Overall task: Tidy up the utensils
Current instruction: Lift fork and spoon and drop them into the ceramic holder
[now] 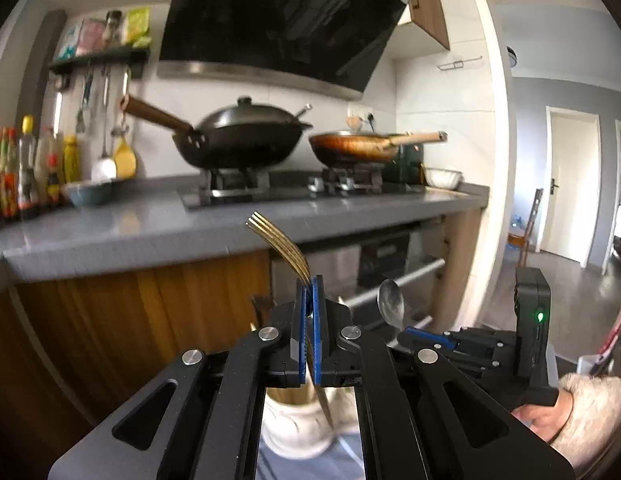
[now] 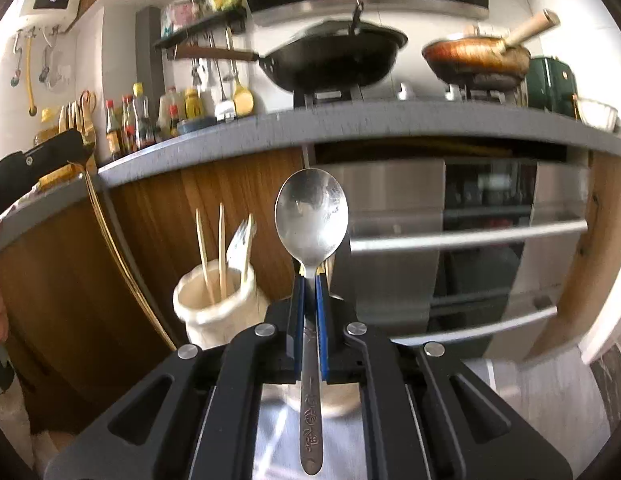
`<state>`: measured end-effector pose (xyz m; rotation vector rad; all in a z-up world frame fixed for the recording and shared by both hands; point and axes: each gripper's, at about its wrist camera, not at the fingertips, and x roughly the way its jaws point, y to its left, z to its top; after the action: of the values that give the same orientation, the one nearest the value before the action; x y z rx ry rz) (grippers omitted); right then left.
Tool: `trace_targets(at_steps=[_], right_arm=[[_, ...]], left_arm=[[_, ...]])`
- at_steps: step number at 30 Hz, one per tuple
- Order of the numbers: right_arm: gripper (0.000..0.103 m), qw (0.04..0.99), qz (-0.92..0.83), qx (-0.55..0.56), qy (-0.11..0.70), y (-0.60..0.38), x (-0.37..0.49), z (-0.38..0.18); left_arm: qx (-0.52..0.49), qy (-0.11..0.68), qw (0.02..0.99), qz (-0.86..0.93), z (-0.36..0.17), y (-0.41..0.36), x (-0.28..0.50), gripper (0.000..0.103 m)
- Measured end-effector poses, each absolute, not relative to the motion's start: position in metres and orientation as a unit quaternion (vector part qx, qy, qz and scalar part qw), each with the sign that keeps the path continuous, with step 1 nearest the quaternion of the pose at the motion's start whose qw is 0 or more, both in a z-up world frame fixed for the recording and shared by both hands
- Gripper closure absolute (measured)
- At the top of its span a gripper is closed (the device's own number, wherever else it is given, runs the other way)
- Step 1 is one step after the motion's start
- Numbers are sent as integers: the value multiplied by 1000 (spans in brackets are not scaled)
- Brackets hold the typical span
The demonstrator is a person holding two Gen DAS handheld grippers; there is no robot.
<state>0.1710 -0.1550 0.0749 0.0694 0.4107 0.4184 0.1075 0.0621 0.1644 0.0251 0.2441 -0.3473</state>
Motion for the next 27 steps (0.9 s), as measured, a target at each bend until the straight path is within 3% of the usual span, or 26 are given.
trace_targets(at_steps=[8,13,27], right_arm=[[97,966,202,75,145,-145,209,94],[97,972,189,75,117,-140,221,80],[97,971,181,71,137,-156,229,27]], left_arm=[[31,97,985,-141,181,59,137,100],[41,114,985,-124,155,56,159,100],[54,185,971,-142,84,45,186,100]])
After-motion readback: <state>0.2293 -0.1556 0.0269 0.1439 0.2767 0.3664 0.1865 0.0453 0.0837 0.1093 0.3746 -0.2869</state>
